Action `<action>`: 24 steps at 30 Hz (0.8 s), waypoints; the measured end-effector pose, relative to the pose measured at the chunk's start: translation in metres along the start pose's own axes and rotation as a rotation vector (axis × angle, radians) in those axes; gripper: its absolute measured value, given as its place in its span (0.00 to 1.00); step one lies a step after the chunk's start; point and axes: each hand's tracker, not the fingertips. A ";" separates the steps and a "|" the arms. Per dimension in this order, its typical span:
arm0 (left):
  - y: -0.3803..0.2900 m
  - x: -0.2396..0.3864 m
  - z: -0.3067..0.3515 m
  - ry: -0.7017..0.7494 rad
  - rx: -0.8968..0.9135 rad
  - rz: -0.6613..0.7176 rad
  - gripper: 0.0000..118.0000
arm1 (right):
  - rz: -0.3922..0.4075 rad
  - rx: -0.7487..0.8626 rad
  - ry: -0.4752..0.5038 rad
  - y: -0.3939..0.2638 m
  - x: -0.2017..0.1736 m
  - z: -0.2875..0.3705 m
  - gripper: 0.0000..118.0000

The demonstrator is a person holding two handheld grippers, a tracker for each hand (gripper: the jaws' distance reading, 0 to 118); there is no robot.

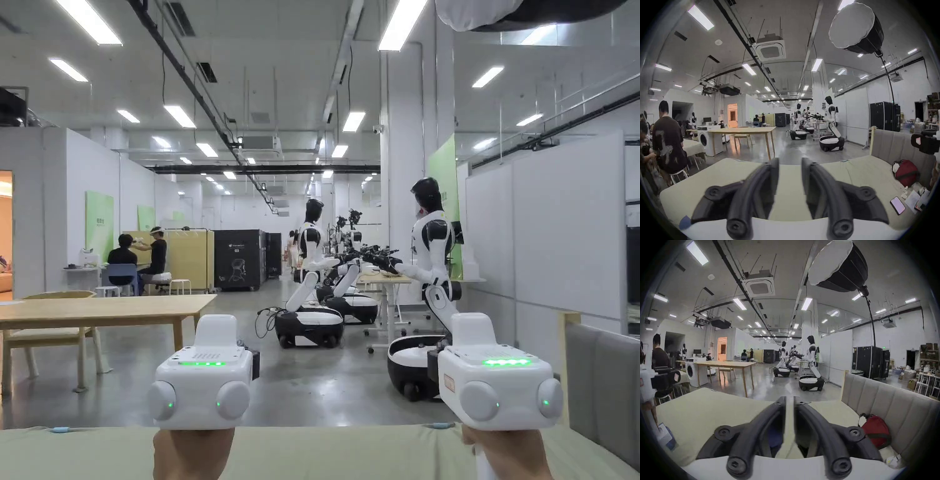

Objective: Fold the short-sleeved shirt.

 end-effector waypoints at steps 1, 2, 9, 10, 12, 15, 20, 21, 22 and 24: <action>-0.001 -0.001 -0.002 0.005 -0.010 0.006 0.65 | -0.005 0.000 0.008 -0.002 -0.001 0.000 0.58; -0.003 -0.004 -0.004 0.001 -0.024 0.013 0.83 | -0.004 0.001 0.012 -0.004 -0.004 -0.001 0.81; -0.012 -0.005 -0.011 -0.003 -0.011 0.006 1.00 | 0.037 0.025 0.010 -0.010 -0.011 -0.006 1.00; -0.013 -0.004 -0.012 0.005 -0.022 -0.009 1.00 | 0.035 0.005 -0.009 -0.009 -0.009 -0.010 1.00; -0.012 -0.004 -0.015 -0.007 -0.036 -0.022 1.00 | 0.018 -0.021 -0.048 -0.005 -0.009 -0.012 1.00; -0.012 -0.005 -0.012 -0.011 -0.023 -0.022 1.00 | -0.022 0.011 -0.064 -0.001 -0.004 -0.007 1.00; -0.008 -0.004 -0.010 -0.018 -0.023 -0.029 1.00 | -0.044 0.037 -0.159 0.012 -0.009 0.012 1.00; -0.007 -0.004 -0.010 -0.015 -0.027 -0.037 1.00 | -0.037 0.000 -0.187 0.015 -0.009 0.013 1.00; -0.006 -0.003 -0.008 -0.008 -0.030 -0.040 1.00 | -0.021 -0.033 -0.216 0.018 -0.011 0.014 1.00; -0.004 -0.005 -0.007 -0.007 -0.034 -0.028 1.00 | 0.024 -0.040 -0.287 0.020 -0.015 0.014 1.00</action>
